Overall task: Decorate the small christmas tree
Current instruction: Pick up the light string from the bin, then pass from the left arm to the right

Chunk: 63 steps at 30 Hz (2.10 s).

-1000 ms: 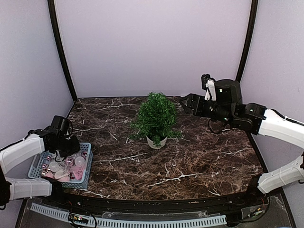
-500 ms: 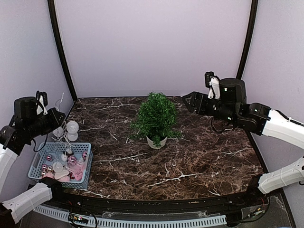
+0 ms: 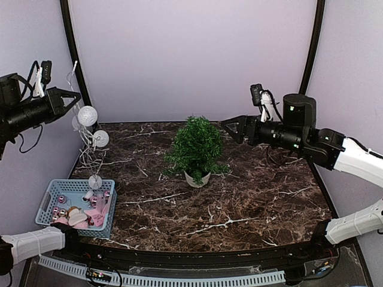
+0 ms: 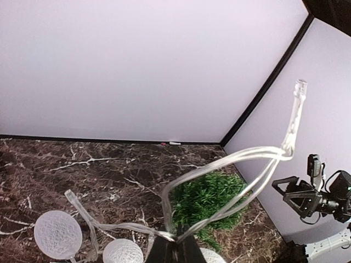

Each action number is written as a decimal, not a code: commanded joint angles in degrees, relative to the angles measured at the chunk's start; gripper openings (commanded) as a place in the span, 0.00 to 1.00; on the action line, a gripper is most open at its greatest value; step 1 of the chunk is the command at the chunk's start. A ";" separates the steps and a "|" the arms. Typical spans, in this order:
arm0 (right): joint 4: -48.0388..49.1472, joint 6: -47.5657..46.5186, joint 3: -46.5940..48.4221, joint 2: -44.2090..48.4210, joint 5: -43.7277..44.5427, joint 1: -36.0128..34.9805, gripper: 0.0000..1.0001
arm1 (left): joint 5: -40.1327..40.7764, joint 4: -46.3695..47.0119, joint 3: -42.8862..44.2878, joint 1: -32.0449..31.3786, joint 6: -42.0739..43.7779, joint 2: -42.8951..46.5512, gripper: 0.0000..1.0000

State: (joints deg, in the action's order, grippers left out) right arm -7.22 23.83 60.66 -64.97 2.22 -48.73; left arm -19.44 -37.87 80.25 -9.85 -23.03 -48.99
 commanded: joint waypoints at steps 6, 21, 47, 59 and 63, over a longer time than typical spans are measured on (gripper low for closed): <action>8.47 -5.97 6.07 -2.50 -10.91 -6.37 0.89 | -11.69 4.14 11.70 0.18 0.66 -7.75 0.00; 13.91 -4.34 18.78 -20.84 -3.66 -19.39 0.87 | -18.75 10.46 26.66 -0.06 -6.42 -18.32 0.00; 19.02 -10.13 46.02 -52.77 1.42 -23.07 0.99 | -24.76 30.61 8.52 -5.76 -17.27 -13.55 0.00; 26.14 -11.18 53.24 -63.37 8.40 -23.08 0.99 | -24.81 33.62 4.41 -7.28 -19.95 -11.16 0.00; 28.44 -11.66 53.54 -64.58 12.50 -23.03 0.99 | -24.98 33.93 3.56 -7.38 -20.79 -10.14 0.00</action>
State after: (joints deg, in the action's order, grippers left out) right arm 14.74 13.47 111.96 -129.08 9.30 -71.31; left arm -43.22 -7.22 84.79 -16.93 -42.52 -60.95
